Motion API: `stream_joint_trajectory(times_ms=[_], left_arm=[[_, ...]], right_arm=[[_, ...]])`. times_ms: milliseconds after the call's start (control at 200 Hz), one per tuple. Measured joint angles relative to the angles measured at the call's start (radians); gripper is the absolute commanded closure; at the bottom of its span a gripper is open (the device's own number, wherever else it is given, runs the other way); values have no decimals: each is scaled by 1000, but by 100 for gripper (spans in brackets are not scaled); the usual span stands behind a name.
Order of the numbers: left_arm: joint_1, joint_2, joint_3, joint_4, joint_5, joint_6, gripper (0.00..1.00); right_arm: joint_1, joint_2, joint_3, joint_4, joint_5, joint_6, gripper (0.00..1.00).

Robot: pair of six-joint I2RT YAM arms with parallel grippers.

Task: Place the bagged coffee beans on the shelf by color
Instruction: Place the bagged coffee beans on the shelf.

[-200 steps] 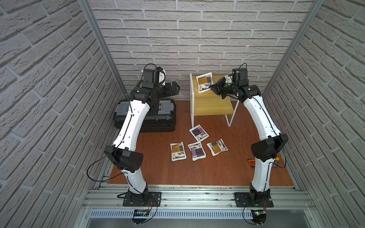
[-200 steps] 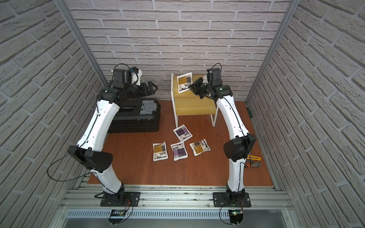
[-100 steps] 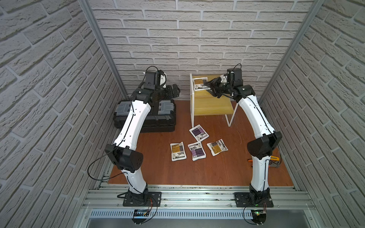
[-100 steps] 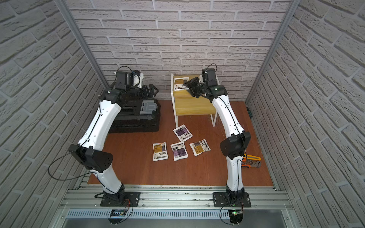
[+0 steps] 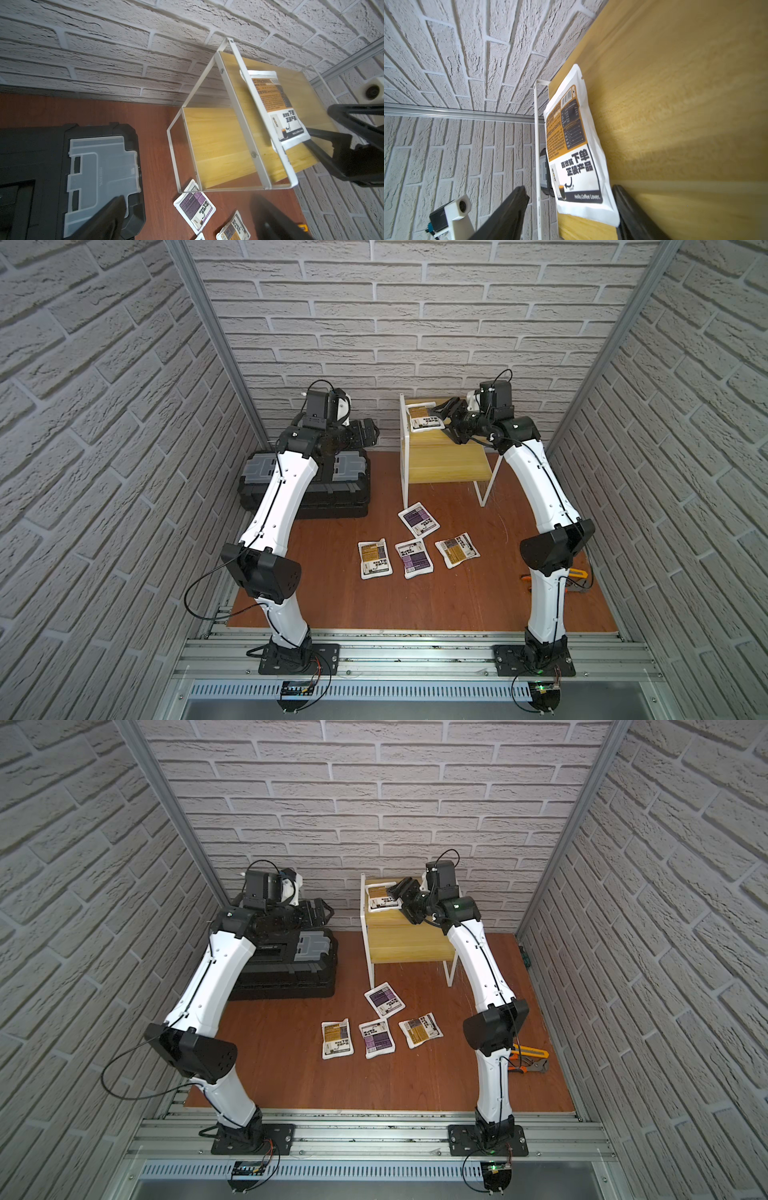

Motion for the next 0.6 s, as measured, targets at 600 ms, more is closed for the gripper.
stream_joint_trajectory(times_ms=[600], left_arm=[[-10,-17,-35,5,3,2,1]], right_arm=[[-8,95,143,-32,63,-158,30]])
